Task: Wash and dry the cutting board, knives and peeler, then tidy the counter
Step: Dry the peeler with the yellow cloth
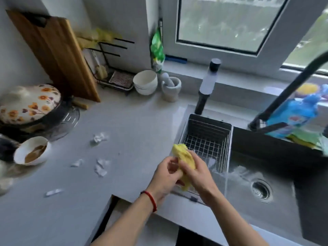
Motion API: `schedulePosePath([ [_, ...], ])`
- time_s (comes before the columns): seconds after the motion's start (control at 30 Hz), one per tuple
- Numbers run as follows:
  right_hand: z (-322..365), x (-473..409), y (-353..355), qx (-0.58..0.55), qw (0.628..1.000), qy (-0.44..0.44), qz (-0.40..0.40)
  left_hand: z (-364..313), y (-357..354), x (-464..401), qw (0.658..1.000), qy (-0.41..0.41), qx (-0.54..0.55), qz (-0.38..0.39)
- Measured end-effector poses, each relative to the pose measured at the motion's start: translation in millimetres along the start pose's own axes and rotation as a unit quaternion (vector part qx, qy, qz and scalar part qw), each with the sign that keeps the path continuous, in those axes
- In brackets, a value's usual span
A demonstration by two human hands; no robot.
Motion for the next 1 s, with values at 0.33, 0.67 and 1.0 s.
schedulePosePath([
  [0.33,-76.8,-18.1,133.2,0.038,0.985,-0.104,-0.132,94.1,-91.9,-154.4,0.881,0.133,-0.443,-0.098],
  [0.67,-80.1,-32.6,157.9,0.004,0.989,-0.1,-0.11,126.1,-105.4,-207.2,0.847,0.171,-0.481,-0.149],
  [1.0,-14.6,-56.6,127.5,0.214,0.964,0.157,0.006,30.5,-93.5,-81.4,0.958,-0.047,-0.284,0.008],
])
Point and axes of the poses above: each hand's wrist, its own x-axis away from the middle knuckle, its own y-axis out of the back of the hand, z = x × y, the point moved 1 cm from there along -x, towards the middle knuckle, and after that the axes turned 7 degrees about x, right-handed, at the moved point
